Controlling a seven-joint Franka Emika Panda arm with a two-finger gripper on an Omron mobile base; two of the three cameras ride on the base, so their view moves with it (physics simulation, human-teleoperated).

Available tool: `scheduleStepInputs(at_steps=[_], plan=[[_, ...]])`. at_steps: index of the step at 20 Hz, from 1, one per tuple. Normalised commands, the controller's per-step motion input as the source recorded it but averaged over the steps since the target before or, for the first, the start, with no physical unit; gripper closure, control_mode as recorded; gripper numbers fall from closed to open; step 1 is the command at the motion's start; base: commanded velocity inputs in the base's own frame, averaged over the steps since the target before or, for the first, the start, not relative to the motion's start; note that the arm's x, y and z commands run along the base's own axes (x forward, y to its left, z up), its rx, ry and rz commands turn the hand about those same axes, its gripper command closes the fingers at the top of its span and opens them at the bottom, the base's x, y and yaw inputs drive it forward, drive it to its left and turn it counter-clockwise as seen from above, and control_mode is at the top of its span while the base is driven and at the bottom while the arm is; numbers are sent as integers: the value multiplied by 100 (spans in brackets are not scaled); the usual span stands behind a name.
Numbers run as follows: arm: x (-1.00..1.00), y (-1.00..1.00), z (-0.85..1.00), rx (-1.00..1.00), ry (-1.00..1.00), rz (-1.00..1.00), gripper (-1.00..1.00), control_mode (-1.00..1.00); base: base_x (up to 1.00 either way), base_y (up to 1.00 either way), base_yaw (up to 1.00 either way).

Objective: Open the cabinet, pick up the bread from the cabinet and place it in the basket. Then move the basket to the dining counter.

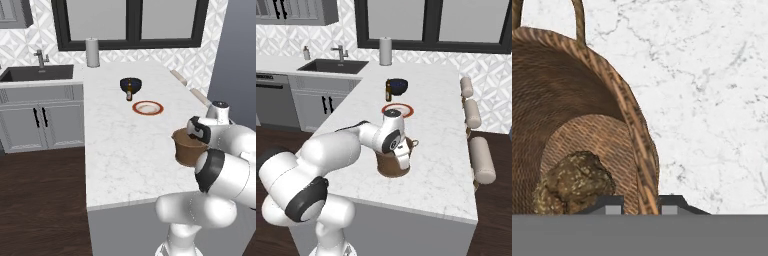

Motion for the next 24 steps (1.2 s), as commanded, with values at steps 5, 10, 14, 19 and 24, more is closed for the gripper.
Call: scheduleStepInputs(at_steps=[5, 10, 14, 19, 24], plan=[[0, 0, -54, 0, 0, 0, 100, -100, 0, 0, 0], [-10, 0, -10, 0, -3, 0, -100, -100, 0, 0, 0], [-45, 0, 38, 9, -23, 1, -100, -100, 0, 0, 0], [-63, 15, 47, 9, -41, 10, -100, -100, 0, 0, 0], [-51, 45, 72, 0, -28, 19, -100, -100, 0, 0, 0]])
